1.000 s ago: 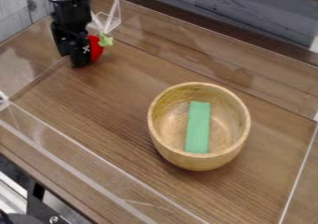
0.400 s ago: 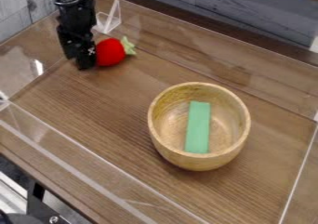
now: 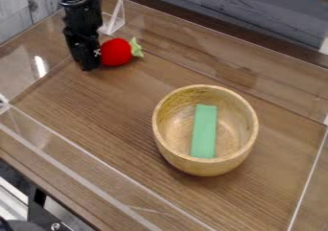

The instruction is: Move the red object to the right side of the table

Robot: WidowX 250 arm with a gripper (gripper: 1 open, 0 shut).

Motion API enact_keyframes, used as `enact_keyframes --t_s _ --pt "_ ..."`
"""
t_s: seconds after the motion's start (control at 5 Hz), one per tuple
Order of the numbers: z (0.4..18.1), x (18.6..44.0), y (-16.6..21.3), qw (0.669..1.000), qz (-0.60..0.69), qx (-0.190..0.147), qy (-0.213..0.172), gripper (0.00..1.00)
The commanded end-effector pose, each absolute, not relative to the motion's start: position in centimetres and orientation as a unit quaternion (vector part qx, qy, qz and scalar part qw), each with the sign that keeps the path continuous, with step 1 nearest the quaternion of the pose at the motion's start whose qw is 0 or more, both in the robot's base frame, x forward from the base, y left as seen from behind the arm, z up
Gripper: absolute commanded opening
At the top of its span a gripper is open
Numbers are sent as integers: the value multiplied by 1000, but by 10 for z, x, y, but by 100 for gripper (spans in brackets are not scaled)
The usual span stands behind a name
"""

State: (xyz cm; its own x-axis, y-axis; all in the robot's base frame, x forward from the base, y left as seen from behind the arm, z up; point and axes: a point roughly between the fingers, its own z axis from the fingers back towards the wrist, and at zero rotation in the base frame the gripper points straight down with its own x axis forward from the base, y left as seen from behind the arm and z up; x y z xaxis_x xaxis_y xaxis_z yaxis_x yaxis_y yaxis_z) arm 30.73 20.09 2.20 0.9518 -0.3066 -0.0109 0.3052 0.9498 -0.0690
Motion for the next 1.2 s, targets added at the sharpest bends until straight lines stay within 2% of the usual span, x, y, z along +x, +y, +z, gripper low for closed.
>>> enact_keyframes --t_s 0.0,0.6,0.8,1.0 --pt "39 314 213 989 -148 -22 -13 0" --pt "101 340 186 986 -153 0 -59 0" --pt "115 357 166 982 -174 6 -74 0" --pt "116 367 154 979 -192 3 -74 0"
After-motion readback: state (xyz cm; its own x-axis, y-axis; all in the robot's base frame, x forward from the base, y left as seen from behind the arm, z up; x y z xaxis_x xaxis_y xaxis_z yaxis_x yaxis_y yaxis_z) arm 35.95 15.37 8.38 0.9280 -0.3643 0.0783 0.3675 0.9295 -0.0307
